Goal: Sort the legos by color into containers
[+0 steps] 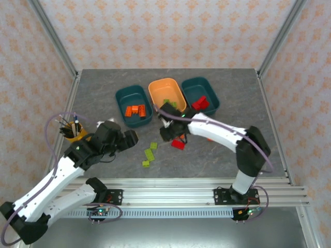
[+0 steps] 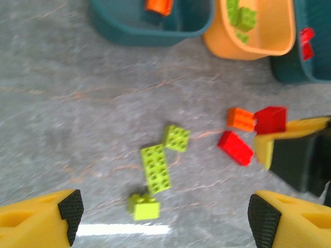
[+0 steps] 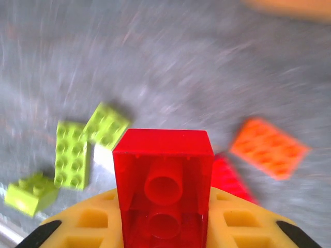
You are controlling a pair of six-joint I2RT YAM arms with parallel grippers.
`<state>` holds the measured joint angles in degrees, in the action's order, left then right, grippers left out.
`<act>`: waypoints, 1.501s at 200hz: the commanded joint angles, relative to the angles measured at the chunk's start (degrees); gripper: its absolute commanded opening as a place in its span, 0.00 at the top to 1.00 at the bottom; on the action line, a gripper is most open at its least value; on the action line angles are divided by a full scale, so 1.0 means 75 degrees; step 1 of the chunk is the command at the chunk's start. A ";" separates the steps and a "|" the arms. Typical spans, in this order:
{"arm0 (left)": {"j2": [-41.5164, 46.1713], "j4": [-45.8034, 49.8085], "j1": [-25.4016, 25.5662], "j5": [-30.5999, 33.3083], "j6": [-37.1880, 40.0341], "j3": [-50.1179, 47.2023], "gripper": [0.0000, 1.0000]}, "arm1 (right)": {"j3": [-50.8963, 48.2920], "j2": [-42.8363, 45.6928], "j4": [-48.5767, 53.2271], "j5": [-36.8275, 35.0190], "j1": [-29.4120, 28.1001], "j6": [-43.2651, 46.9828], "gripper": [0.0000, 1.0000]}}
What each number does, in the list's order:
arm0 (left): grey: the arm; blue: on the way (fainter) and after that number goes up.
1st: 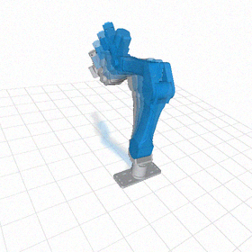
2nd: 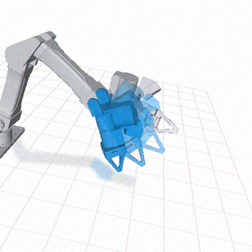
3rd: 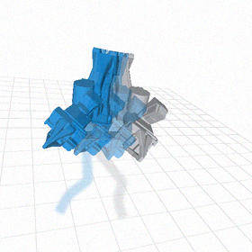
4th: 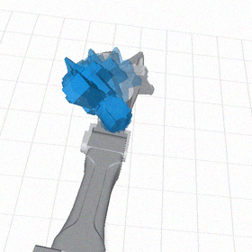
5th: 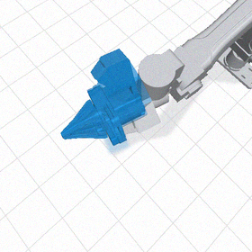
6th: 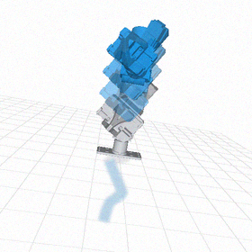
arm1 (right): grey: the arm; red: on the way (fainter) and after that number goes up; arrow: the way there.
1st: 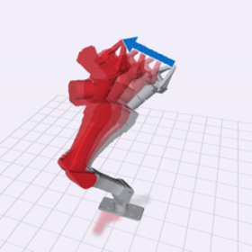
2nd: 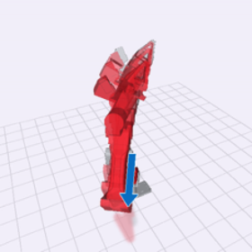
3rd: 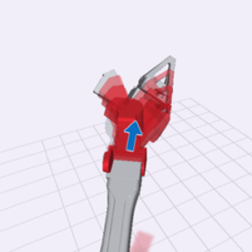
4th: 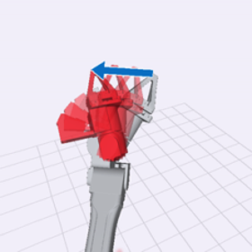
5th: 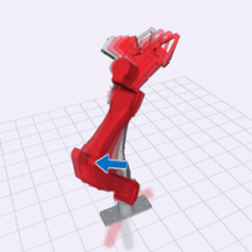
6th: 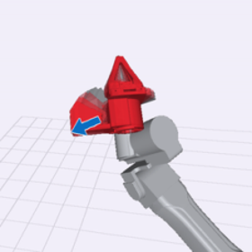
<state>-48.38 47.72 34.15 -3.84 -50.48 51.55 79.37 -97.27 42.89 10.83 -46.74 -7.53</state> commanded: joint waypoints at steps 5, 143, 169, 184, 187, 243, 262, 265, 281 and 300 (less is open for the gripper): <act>-0.1077 -0.1127 0.0081 -0.0374 0.0456 0.0948 0.13 | 0.0868 0.0077 0.0524 -0.0627 0.1255 -0.0631 0.73; -0.6219 -0.1824 -0.0556 -0.1407 0.1310 0.5258 0.12 | 0.8220 -0.6286 0.2099 0.0340 0.4269 -0.1164 0.70; -0.6572 -0.1740 -0.0556 -0.1470 0.1331 0.5460 0.12 | 0.8243 -0.6515 0.2009 0.0571 0.4267 -0.1253 0.66; -0.6700 -0.1665 -0.0557 -0.1503 0.1305 0.5466 0.13 | 0.8262 -0.6524 0.2003 0.0615 0.4264 -0.1241 0.58; -0.6718 -0.1654 -0.0557 -0.1513 0.1294 0.5461 0.13 | 0.8271 -0.6513 0.2012 0.0627 0.4274 -0.1228 0.57; -0.7101 -0.0838 -0.0276 -0.1437 0.1967 0.5587 0.14 | 0.8290 -0.5354 0.2074 0.0330 0.4079 -0.1160 0.44; -0.7374 -0.0433 -0.0042 -0.1329 0.2094 0.5688 0.14 | 0.7282 -0.4195 0.1655 0.0154 0.3954 -0.1305 0.44; -0.7421 -0.0385 0.0006 -0.1296 0.2101 0.5708 0.14 | 0.7013 -0.3962 0.1522 0.0131 0.3935 -0.1353 0.44; -0.7692 -0.0114 0.0265 -0.1042 0.2107 0.5783 0.14 | 0.5360 -0.2576 0.0831 -0.0061 0.3793 -0.1569 0.42; -0.8017 -0.0031 0.0555 -0.0803 0.1926 0.5828 0.13 | 0.3173 -0.0774 0.0221 -0.0413 0.3689 -0.1946 0.41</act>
<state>-105.80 42.59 35.94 -13.47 -36.60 93.73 116.75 -119.39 50.41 12.45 -17.96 -18.26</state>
